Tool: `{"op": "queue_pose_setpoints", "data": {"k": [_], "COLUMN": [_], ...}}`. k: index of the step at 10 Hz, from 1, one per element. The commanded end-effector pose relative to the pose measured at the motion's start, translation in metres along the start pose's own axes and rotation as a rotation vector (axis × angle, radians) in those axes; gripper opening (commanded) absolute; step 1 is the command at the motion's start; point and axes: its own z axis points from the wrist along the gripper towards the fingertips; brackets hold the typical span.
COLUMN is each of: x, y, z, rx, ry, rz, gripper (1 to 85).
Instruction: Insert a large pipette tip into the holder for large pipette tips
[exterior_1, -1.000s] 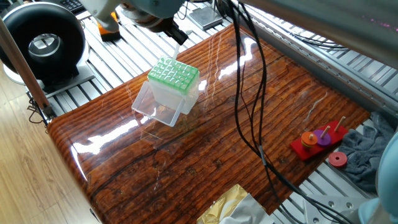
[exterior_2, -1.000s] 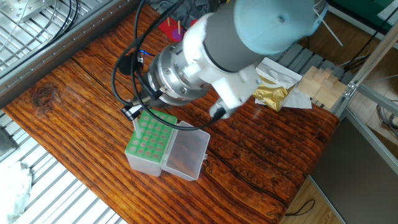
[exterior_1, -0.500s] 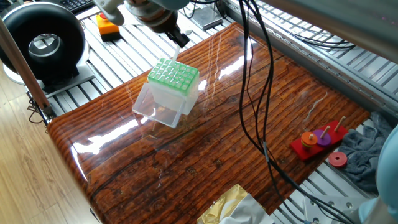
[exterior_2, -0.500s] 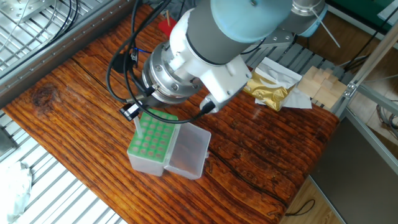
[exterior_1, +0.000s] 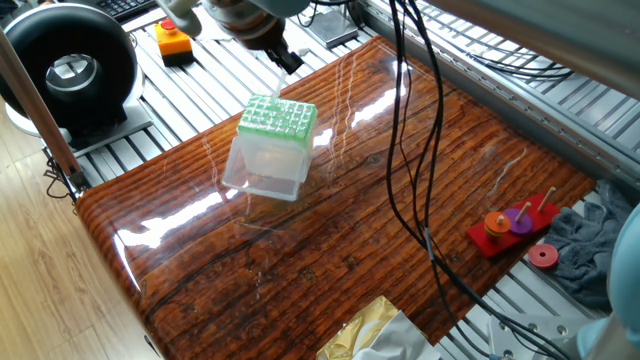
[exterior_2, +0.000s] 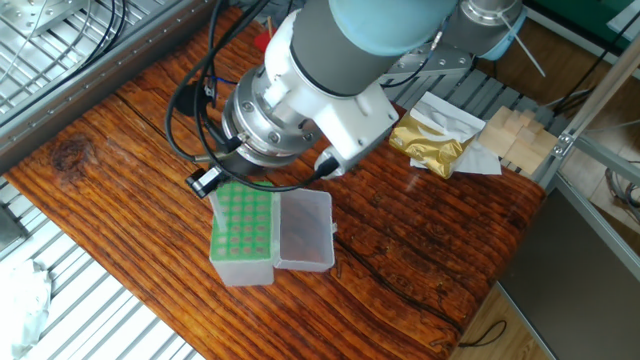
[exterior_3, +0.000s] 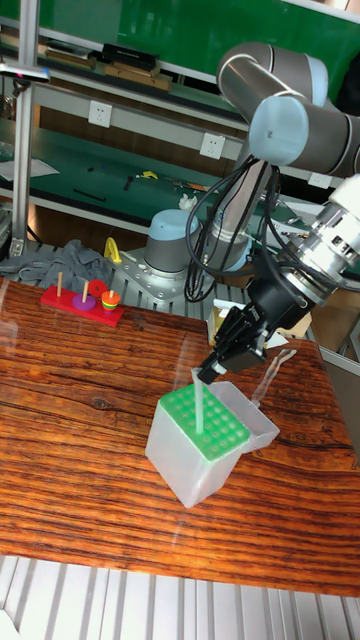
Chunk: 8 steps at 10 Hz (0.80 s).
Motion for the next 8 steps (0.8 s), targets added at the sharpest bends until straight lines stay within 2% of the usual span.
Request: {"op": "queue_pose_setpoints", "data": {"k": [1,3,4,5,6,8], "x": [-0.013,-0.015,-0.011,-0.006,-0.002,0.002], "y": [-0.007,-0.006,-0.007,-0.007,-0.009,-0.009], "z": [-0.001,-0.002,-0.002,-0.002,-0.002,-0.005], "rx": [0.021,0.016,0.019,0.019,0.021,0.013], "ry": [-0.062,-0.067,-0.050,-0.035,-0.016,0.002], "rz": [0.035,0.035,0.015,0.007,-0.014,-0.028], "gripper": [1.7,8.3,19.3,25.0,36.0,45.0]}}
